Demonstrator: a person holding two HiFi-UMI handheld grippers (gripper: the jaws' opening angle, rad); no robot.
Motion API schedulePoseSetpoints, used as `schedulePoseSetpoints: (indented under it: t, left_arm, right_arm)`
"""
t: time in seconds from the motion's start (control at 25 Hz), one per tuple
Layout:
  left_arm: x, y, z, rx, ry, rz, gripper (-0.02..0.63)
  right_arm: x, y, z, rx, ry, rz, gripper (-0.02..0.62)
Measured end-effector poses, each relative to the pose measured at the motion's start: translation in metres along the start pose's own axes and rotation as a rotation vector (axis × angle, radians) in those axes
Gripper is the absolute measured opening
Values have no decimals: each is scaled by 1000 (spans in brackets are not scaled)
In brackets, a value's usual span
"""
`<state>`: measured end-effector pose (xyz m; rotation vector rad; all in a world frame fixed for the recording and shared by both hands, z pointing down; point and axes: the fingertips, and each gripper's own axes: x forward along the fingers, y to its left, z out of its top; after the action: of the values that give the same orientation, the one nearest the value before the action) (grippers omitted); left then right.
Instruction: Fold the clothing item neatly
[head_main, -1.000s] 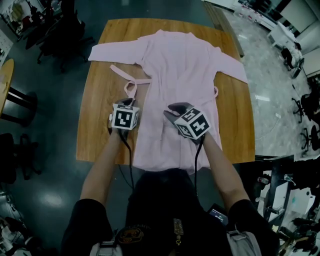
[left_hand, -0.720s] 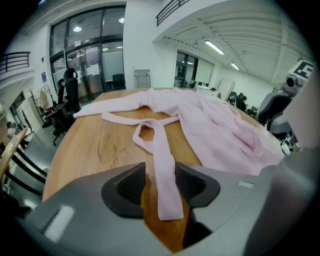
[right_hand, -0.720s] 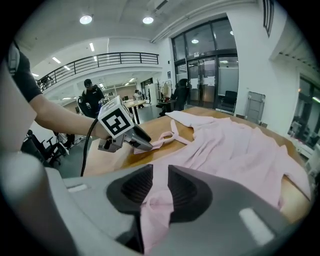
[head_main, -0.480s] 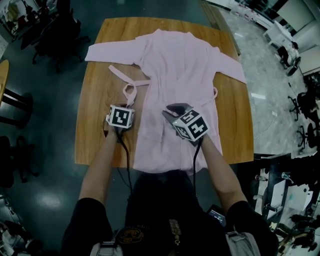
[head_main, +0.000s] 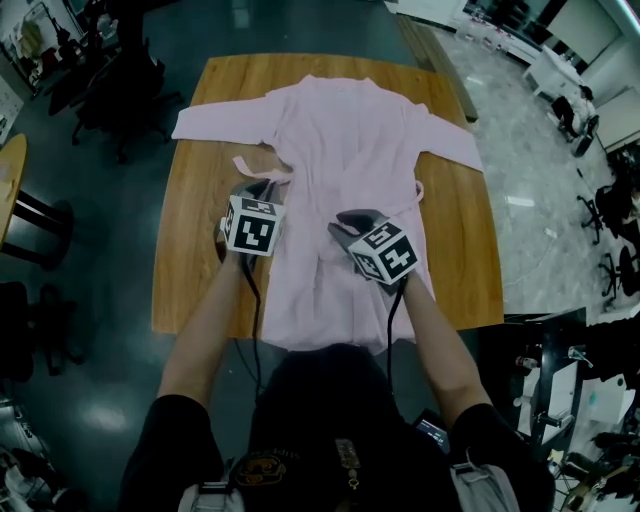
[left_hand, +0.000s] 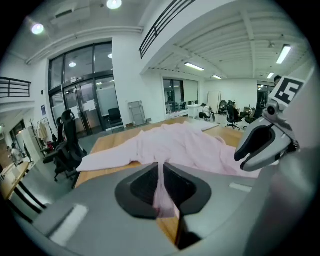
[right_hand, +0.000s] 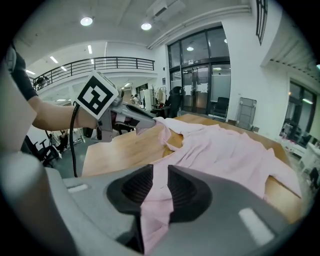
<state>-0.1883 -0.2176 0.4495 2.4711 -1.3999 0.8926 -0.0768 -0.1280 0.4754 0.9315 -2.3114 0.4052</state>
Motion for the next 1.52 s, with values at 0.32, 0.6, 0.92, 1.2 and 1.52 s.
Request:
schedulePoseSetpoints:
  t: [0.32, 0.6, 0.92, 1.2, 1.52]
  left_arm:
    - [22, -92, 66, 77, -42, -76, 40]
    - [65, -181, 57, 121, 31, -167, 41]
    - [105, -228, -11, 112, 229, -241, 119]
    - [84, -223, -26, 12, 197, -221, 222]
    - [19, -197, -43, -57, 130, -144, 221]
  right_arm:
    - [-52, -42, -19, 36, -37, -42, 94]
    - [-83, -78, -63, 89, -11, -67, 94]
    - [-96, -104, -102, 120, 17, -48, 94]
    - [-98, -111, -120, 122, 2, 0, 94]
    - [-123, -95, -133, 117, -22, -28, 94]
